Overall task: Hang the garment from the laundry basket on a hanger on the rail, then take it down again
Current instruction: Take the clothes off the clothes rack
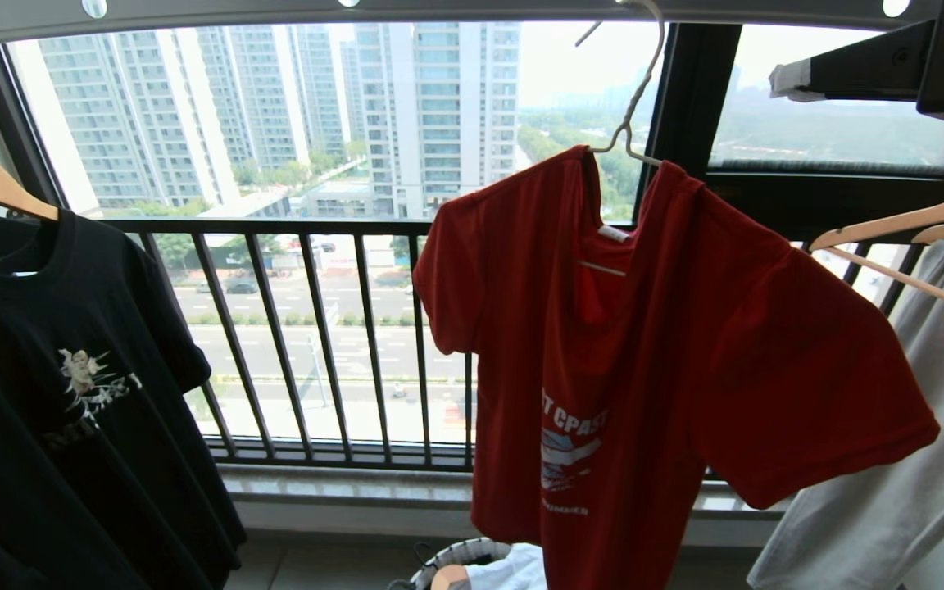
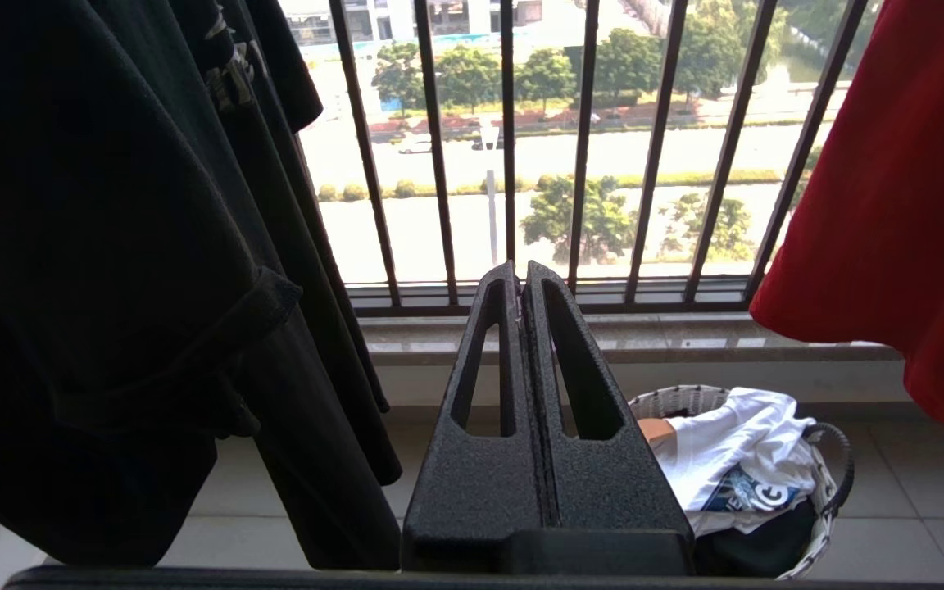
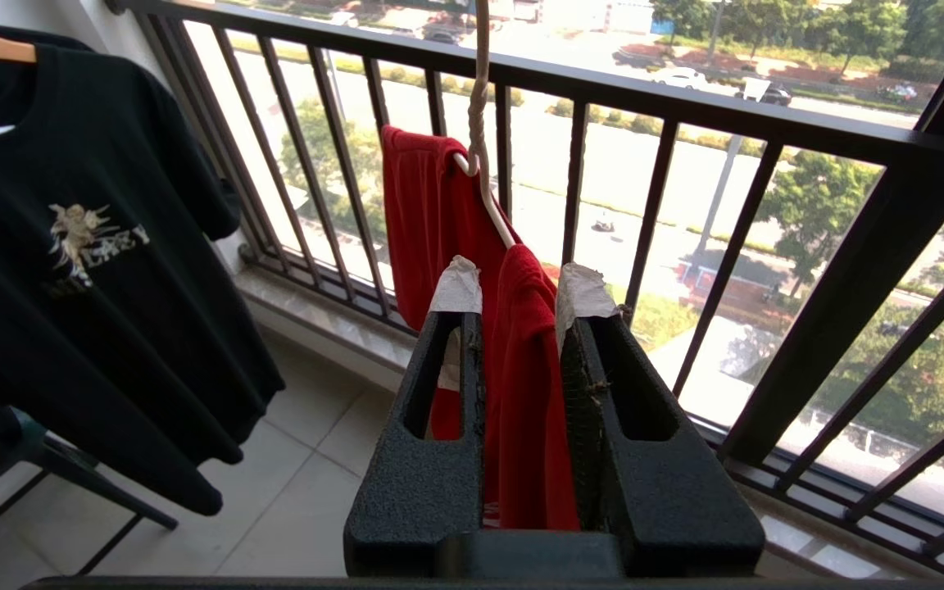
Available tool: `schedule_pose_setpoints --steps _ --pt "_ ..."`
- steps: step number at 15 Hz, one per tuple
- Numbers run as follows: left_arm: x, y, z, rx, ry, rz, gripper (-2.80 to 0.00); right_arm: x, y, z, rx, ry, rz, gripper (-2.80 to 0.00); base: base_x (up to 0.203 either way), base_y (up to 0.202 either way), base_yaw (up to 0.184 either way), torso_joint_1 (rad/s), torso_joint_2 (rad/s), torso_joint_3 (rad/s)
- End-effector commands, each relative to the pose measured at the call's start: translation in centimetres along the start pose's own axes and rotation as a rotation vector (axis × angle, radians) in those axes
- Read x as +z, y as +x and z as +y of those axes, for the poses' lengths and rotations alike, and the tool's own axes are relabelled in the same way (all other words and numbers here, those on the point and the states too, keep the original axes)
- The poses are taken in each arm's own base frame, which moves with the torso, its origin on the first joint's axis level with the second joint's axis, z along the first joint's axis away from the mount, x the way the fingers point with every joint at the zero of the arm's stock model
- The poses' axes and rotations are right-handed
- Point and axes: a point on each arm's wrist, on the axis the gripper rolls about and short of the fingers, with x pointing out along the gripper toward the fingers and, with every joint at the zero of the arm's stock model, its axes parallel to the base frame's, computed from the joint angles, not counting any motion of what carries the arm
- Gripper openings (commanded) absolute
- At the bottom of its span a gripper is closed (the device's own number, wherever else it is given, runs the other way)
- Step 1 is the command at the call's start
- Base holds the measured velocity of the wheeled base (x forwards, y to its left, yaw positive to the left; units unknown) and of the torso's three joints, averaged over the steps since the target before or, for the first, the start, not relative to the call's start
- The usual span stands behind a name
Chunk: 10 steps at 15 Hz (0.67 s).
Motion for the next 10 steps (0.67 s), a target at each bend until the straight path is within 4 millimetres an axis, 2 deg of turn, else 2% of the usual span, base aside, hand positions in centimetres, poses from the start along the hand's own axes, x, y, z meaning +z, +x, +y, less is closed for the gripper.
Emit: schedule_pose_setpoints --steps 1,3,10 --pt "0.0 0.0 0.0 0.0 0.0 0.002 -2.8 -0.9 3.5 0.4 0.001 -0.009 0.065 0.0 0.0 0.0 0.0 0.0 0.0 0.0" --pt "0.0 0.0 0.0 0.0 0.0 0.002 -2.8 -1.3 5.4 0.4 0.0 -0.04 0.069 0.0 0.0 0.0 0.0 0.0 0.0 0.0" --pt "0.0 0.0 0.0 0.0 0.0 0.001 -2.8 -1.9 9.7 0.7 0.072 -0.061 0.017 0.0 0.0 0.0 0.0 0.0 0.0 0.0"
